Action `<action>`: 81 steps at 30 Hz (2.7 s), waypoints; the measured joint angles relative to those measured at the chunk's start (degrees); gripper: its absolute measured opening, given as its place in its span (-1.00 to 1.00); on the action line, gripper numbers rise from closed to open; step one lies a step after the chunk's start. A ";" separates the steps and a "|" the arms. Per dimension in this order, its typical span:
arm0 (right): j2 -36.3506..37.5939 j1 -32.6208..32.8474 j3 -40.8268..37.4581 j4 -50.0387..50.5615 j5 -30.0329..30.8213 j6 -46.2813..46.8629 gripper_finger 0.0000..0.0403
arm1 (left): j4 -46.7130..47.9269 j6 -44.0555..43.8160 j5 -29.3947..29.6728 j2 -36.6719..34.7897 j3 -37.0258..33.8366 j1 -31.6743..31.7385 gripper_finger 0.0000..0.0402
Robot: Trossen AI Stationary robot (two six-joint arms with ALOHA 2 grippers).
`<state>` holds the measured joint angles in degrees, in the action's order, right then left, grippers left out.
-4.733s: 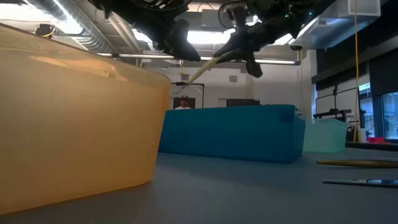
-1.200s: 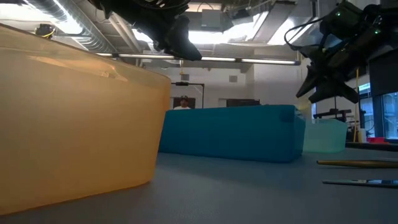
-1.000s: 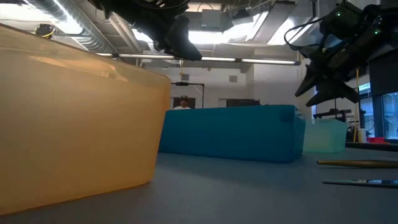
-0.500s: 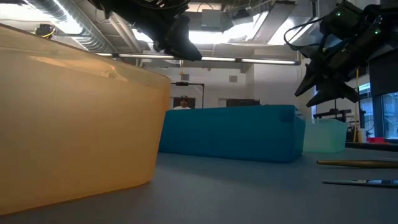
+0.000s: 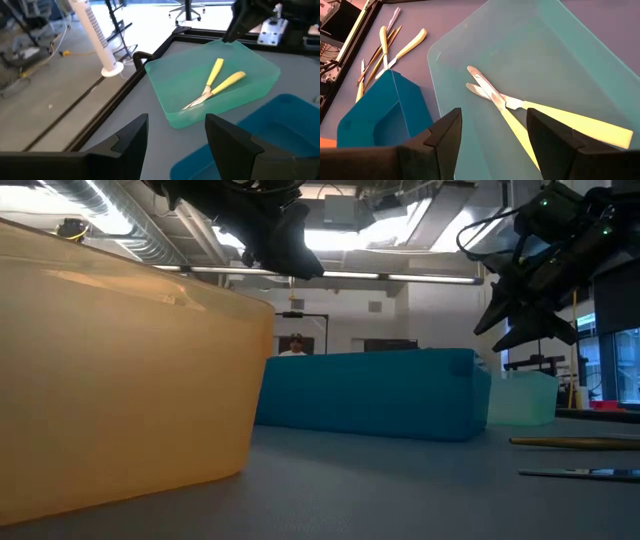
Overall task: Sort silverware by color (type)
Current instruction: Put the right yellow knife into the light blue bin
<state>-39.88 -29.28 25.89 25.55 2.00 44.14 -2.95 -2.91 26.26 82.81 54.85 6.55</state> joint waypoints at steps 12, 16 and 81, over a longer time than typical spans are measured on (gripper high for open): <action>0.00 0.00 0.00 0.03 -0.03 0.04 0.04 | 16.28 -6.01 -1.17 0.00 8.59 5.57 -0.05; 0.00 0.00 0.00 0.05 -0.02 0.04 0.04 | 23.77 -6.95 -4.91 0.00 10.89 8.54 -0.05; 0.00 0.02 0.00 -0.14 -0.02 -1.18 0.04 | 36.21 -81.07 -19.42 0.02 -8.56 29.88 -0.05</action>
<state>-39.88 -29.26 25.89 25.41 1.98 42.96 33.27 -83.98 6.84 82.83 46.29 36.42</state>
